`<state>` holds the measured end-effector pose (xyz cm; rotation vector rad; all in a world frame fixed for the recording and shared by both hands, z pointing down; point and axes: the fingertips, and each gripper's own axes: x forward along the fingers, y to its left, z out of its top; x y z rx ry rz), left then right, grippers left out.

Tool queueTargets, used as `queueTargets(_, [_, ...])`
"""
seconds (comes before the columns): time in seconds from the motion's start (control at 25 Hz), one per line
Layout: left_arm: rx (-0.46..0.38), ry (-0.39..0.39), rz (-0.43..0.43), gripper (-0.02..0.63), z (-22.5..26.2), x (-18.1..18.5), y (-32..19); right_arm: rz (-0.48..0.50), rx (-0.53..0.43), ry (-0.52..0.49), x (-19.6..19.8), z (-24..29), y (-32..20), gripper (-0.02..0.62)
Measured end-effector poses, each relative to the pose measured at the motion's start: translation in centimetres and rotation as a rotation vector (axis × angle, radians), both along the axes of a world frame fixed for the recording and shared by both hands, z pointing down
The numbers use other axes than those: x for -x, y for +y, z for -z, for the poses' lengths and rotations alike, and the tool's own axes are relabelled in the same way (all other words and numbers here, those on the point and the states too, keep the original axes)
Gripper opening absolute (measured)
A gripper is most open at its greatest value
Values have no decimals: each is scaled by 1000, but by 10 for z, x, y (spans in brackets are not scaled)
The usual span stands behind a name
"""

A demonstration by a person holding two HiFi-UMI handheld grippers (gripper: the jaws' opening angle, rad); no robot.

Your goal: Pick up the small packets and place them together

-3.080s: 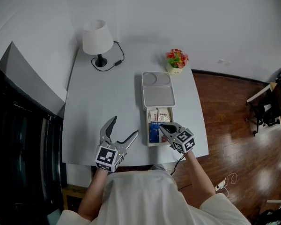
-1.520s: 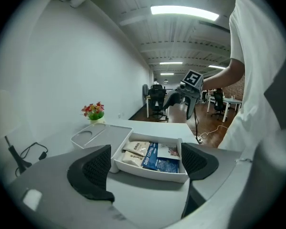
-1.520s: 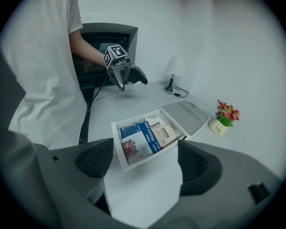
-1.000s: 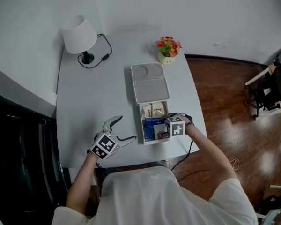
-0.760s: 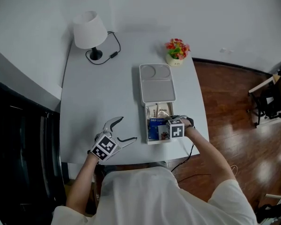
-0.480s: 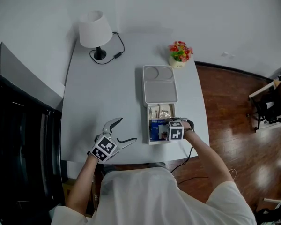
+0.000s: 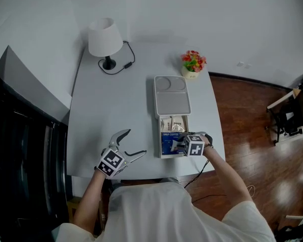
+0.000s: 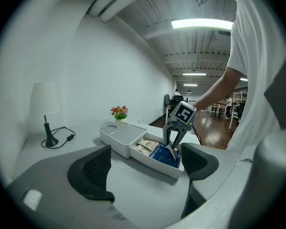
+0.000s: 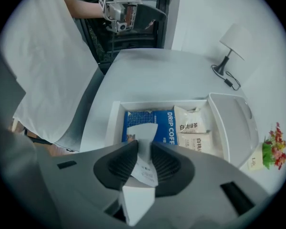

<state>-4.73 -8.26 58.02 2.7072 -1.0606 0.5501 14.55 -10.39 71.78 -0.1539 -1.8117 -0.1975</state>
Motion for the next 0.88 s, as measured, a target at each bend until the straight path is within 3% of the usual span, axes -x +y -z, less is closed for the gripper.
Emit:
queueTargets(0.28, [-13,23,23,459,6,7,0,11,-28,-76,10,50,1,98])
queueTargets(0.52, [-28,38,42,459,13,10,-6,15,-70,-117,21,83,-31,98])
queueTargets(0.88, [-33,45,90,459,17,23,-18,28,-59,-80,20,96,-97,98])
